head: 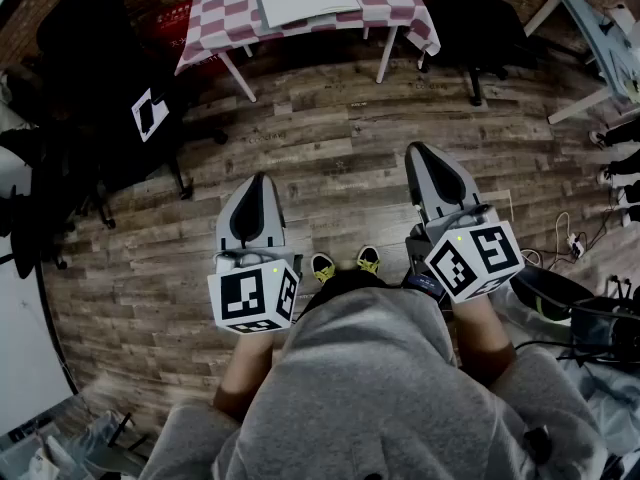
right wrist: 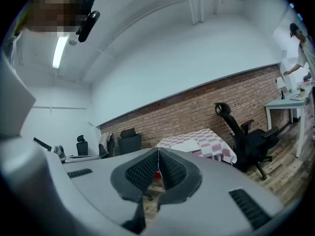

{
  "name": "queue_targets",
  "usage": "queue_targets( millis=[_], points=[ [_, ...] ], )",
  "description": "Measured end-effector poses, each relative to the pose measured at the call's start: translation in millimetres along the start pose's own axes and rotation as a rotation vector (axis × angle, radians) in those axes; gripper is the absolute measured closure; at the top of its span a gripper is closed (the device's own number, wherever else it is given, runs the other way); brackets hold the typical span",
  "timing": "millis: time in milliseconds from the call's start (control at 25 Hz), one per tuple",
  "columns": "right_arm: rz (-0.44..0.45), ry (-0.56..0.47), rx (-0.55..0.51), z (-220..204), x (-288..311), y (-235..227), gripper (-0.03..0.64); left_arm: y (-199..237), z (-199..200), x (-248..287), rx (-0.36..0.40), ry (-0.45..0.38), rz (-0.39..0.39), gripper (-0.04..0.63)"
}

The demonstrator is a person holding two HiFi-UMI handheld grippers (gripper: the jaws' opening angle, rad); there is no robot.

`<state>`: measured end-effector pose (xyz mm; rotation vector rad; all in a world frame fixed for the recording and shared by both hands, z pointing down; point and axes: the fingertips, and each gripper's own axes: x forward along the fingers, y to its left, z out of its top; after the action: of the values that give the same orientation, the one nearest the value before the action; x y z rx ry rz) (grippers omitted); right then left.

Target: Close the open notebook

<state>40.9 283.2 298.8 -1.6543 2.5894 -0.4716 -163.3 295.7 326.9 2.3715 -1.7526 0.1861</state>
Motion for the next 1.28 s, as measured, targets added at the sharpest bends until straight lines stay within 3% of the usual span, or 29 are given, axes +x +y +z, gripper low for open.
queue_targets(
  millis=[800, 1280],
  points=[
    [-0.038, -0.031, 0.022, -2, -1, 29, 0.592, 19, -5, -19, 0.024, -0.014, -0.024, 0.588],
    [-0.032, -0.036, -0.030, -3, 3, 57, 0.592, 33, -3, -27, 0.016, -0.011, -0.047, 0.588]
  ],
)
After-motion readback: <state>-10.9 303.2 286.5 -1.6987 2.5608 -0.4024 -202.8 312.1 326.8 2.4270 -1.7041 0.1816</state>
